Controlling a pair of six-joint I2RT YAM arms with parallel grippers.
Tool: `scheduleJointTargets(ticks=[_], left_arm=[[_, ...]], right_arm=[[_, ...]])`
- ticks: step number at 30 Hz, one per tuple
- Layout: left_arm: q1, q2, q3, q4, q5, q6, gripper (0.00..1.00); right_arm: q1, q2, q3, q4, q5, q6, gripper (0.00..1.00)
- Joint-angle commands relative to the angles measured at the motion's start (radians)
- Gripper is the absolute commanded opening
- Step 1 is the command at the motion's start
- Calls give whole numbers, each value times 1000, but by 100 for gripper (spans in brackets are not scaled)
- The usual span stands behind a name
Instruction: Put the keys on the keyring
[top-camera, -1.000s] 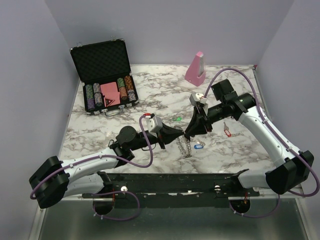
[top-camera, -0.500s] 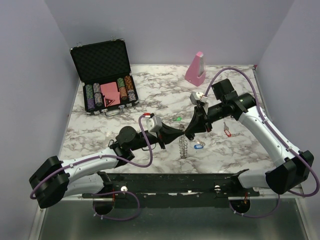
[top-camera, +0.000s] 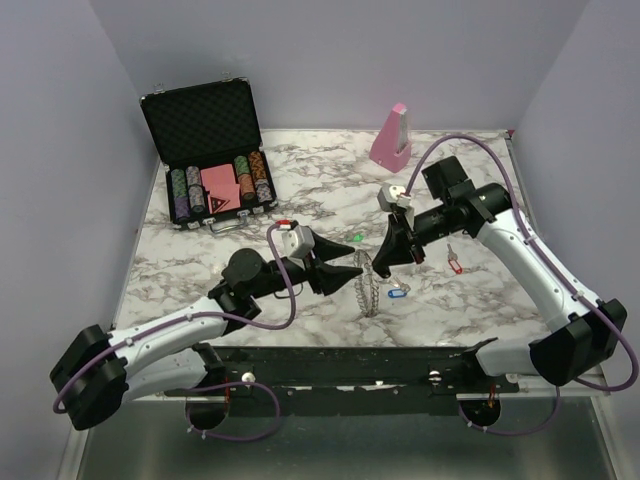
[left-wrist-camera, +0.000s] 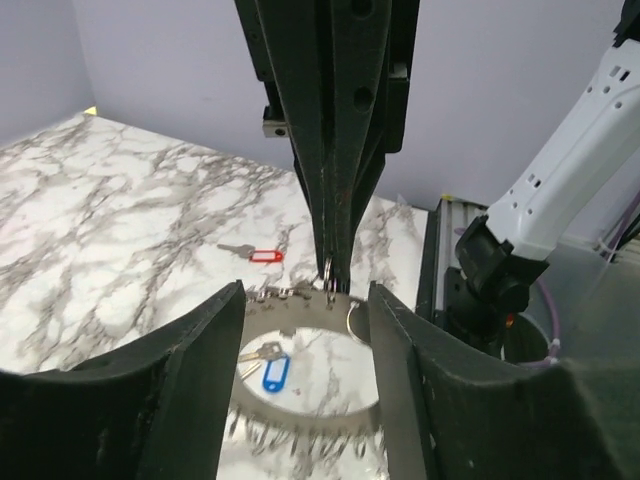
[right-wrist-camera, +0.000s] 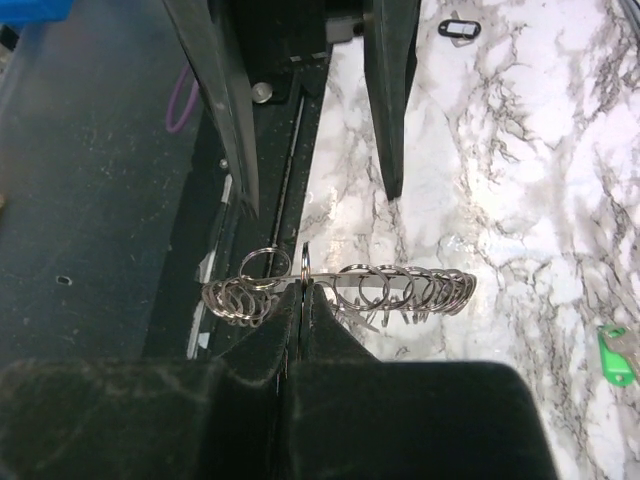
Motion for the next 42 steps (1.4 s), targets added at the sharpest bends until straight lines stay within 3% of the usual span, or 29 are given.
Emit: scheduleJointTargets(ticks=[1,6,12,16,42], left_arm=[[35,-105,38,-252,81,103,63],[36,-110,149,-533,112,255,66],[35,-19,216,-502,130,237,67],[19,63,270,-479,117,211,49],[-1,163,335,-498,173,205,9]], right_arm=[[0,42,86,-126,61,-103,1],[9,102,157,-240,130,-182,0],[32,112,172,-228,183,-162,0],[37,112,174,-221,187,-150,0],[38,97,149,-194,164,-131,0]])
